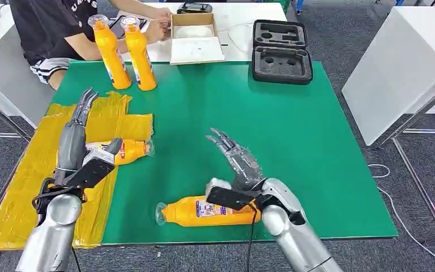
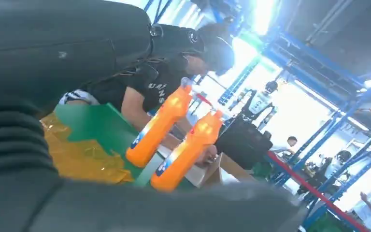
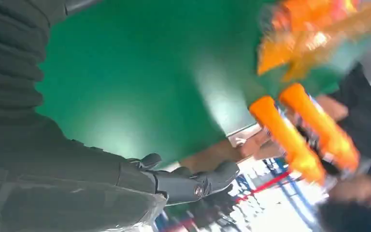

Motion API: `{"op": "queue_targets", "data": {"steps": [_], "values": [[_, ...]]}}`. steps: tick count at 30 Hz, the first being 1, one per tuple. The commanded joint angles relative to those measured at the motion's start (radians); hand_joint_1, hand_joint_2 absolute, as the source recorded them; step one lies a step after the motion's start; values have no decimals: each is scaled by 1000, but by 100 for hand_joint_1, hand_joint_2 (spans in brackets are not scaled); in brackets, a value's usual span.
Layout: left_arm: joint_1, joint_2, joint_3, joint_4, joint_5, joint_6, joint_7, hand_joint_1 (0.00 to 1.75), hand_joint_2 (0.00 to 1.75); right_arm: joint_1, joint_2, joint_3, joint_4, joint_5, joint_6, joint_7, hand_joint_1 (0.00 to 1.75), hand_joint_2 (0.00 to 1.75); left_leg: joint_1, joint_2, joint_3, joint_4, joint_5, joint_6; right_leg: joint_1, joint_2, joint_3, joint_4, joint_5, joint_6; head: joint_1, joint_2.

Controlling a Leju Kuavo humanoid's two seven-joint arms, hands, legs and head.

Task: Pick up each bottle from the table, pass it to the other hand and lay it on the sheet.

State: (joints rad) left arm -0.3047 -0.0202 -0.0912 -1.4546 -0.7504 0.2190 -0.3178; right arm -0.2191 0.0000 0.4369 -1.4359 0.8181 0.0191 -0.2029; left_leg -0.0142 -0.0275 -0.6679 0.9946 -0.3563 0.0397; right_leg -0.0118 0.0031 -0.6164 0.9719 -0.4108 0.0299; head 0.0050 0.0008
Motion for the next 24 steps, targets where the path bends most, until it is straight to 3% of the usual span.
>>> {"op": "queue_targets", "data": {"steps": [1, 3, 10, 11, 12, 17, 24], "values": [[-31, -36, 38, 73, 21, -22, -5, 0, 175, -43, -111, 226, -52, 137, 24, -8, 0, 175, 0, 1, 3, 0, -2, -2, 1, -1, 4, 0, -2, -1, 0, 0], [-34, -40, 40, 96, 28, -28, -7, 0, 175, -44, -173, 290, -86, 176, 53, -6, 0, 175, 1, 2, 6, 2, -4, -3, 1, -1, 7, 0, -4, -1, 0, 0], [-31, -40, 46, 113, 42, -34, -13, 0, 175, -21, -238, 330, -116, 156, 88, -23, 0, 175, 0, 0, 2, 0, -1, -2, 0, -1, 2, -1, -1, -1, 0, 0], [-31, -42, 48, 115, 47, -34, -14, 0, 175, -14, -249, 330, -118, 155, 89, -23, 0, 175, 1, 2, 8, 3, -6, -4, 1, -1, 9, 0, -5, -2, 0, 0], [-32, -43, 51, 117, 58, -37, -17, 0, 175, 1, -267, 328, -130, 150, 91, -24, 0, 175, 0, -1, 2, 0, -1, -2, 0, -2, 3, -1, -1, 0, 0, 0], [-49, -48, 55, 130, 75, -49, -14, 0, 175, 122, -353, 301, -213, 143, 99, -12, 0, 175, 0, -3, 3, 0, -2, -2, 0, -4, 5, -1, -3, 0, 0, 0], [-50, -52, 56, 132, 77, -53, -10, 0, 175, 141, -362, 295, -212, 154, 112, -3, 0, 175, 1, 2, 5, 2, -6, -4, 1, 0, 6, 0, -4, -1, 0, 0]]}}
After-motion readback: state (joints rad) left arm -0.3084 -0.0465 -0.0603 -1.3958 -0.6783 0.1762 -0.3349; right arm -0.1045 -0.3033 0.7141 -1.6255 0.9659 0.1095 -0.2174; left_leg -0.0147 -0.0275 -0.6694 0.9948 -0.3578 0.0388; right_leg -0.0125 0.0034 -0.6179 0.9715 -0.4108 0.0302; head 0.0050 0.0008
